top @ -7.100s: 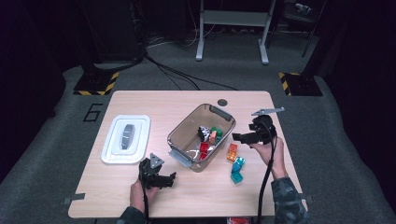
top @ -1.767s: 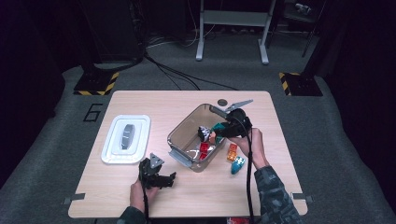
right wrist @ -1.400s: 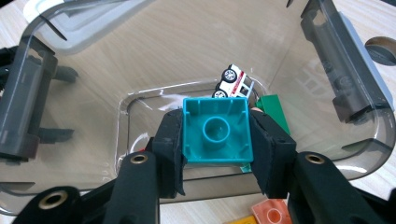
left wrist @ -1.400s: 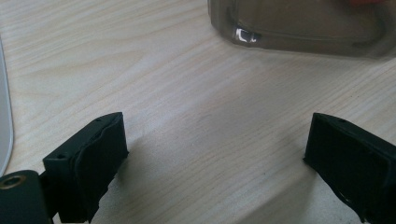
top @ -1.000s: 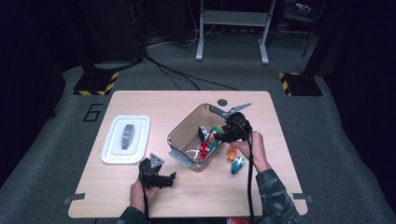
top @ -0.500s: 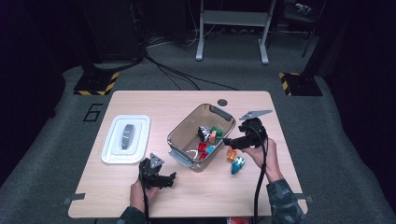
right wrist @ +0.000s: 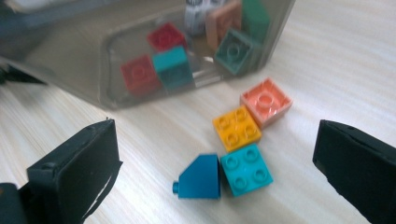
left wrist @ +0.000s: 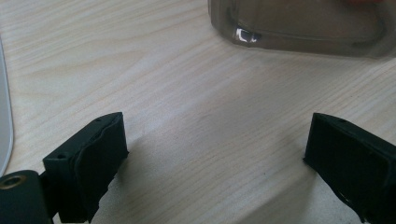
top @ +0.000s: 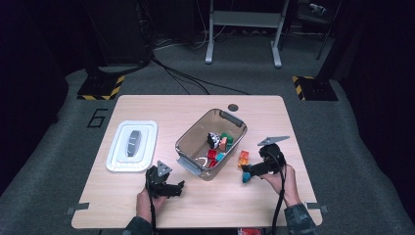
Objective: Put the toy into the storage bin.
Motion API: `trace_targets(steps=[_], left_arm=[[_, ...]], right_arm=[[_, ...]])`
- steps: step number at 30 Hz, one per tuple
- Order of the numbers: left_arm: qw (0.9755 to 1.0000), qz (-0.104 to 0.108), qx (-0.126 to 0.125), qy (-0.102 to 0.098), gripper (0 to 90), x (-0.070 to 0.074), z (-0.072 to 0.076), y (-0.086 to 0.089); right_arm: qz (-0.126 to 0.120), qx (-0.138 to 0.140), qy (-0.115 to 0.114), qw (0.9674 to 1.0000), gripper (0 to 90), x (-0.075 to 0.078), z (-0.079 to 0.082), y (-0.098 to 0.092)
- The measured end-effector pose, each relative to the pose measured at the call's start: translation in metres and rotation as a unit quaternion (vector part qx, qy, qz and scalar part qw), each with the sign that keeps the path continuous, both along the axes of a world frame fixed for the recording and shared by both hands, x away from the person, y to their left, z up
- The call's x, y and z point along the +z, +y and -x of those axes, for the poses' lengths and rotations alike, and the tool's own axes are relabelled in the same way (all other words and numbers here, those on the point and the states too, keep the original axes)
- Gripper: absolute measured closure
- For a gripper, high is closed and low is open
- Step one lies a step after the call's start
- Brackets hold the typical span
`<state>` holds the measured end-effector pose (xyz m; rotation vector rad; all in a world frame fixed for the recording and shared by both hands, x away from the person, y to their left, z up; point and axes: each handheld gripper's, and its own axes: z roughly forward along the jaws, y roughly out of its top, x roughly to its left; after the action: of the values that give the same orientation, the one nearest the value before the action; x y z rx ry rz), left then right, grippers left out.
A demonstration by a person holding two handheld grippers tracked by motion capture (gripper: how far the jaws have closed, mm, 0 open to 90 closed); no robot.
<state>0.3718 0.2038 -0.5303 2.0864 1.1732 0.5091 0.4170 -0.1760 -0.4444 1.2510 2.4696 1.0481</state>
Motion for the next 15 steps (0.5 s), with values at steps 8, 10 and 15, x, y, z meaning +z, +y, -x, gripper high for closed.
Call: trace_targets(steps=[8,10,15], left_arm=[[1.0,0.0,0.0,0.0,5.4,0.0,0.0,0.0],[1.0,0.0,0.0,0.0,5.4,0.0,0.0,0.0],[1.0,0.0,0.0,0.0,5.4,0.0,0.0,0.0]], right_arm=[[0.034,0.002,-0.013,0.9993,21.6,-0.023,0.017,0.008],[0.044,0.0,-0.016,0.9989,27.5,-0.027,0.02,0.012],[0.071,0.006,-0.014,0.9973,38.8,-0.037,0.023,0.019]])
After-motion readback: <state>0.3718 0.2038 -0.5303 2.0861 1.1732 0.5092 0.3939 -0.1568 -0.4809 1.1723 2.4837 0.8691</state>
